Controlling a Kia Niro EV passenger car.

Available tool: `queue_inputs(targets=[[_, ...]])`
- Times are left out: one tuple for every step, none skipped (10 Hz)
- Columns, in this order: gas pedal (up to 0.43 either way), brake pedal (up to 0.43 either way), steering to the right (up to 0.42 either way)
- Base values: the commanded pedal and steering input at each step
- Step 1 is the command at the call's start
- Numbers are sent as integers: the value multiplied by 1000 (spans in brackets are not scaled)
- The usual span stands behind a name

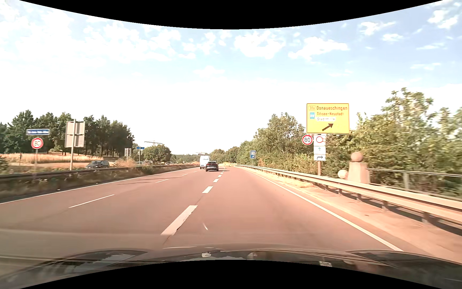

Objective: Follow the waypoints while adhering to traffic rules and regulations

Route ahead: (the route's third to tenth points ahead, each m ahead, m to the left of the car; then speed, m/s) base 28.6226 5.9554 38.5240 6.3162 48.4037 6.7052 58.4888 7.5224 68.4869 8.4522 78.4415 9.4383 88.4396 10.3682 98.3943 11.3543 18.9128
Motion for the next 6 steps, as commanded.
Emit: queue_inputs(targets=[[0,0,-9],[0,0,-9],[0,0,-9],[0,0,-9],[0,0,-8],[0,0,-9]])
